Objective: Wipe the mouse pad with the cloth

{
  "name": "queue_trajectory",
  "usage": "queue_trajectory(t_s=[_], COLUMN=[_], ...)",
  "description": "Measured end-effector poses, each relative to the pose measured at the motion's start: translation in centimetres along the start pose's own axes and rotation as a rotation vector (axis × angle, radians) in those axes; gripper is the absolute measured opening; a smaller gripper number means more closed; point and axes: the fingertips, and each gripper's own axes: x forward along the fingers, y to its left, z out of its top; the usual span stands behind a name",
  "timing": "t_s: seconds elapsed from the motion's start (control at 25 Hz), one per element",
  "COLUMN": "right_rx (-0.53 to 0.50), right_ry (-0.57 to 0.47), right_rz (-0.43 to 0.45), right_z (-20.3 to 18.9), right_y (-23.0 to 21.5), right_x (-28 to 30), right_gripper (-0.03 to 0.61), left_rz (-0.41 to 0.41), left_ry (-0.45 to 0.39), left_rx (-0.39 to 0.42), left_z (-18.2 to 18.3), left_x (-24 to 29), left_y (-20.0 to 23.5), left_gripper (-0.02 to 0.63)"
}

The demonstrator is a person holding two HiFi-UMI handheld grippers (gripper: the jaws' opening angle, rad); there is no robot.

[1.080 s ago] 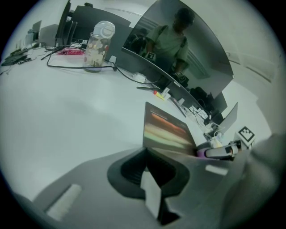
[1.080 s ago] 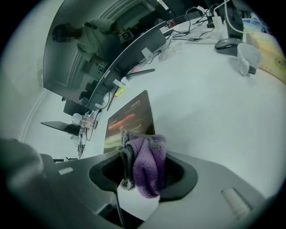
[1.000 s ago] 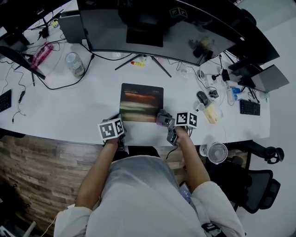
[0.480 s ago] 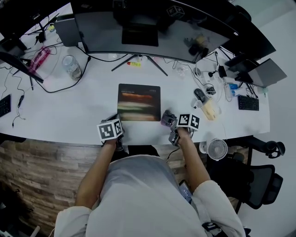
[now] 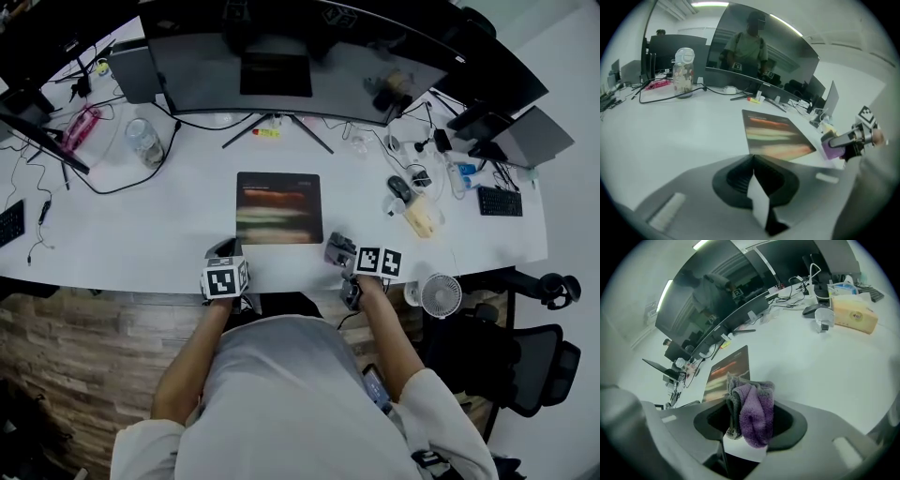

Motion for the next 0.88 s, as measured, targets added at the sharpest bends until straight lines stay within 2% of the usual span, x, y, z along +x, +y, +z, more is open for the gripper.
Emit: queue_trajectory(t_s=[0.2, 0.36, 0.48, 0.64, 0.88], right_rx=[-0.076, -0.137, -0.191, -0.314, -0.393], right_ry=[-0.050, -0.098, -0.149, -0.272, -0.375], right_rz=[-0.010, -0.018, -0.012, -0.026, 0.023], right_z=[-0.9, -0.9, -0.5, 1.3, 2.1], right_y=[1.2, 2.4, 3.8, 5.6, 9.2], right_x=[-1.2, -2.6, -4.1, -7.0, -11.1], right_gripper=[0.206, 0.206, 0.206, 0.204, 0.204], left_rz=[-0.057, -0.100, -0.115, -0.150, -0.202], left_ry=[0.027, -0.010, -0.067, -0.169, -0.288], left_rx=[-0.022, -0.033, -0.022, 0.014, 0.060], left_z=[-1.6, -1.2, 0.2, 2.9, 6.1], left_x=[-1.9, -4.5, -6.5, -9.7, -14.7], left_y=[-0.3, -0.7, -1.0, -2.3, -4.7], left_gripper=[0.000, 0.000, 0.000, 0.000, 0.000])
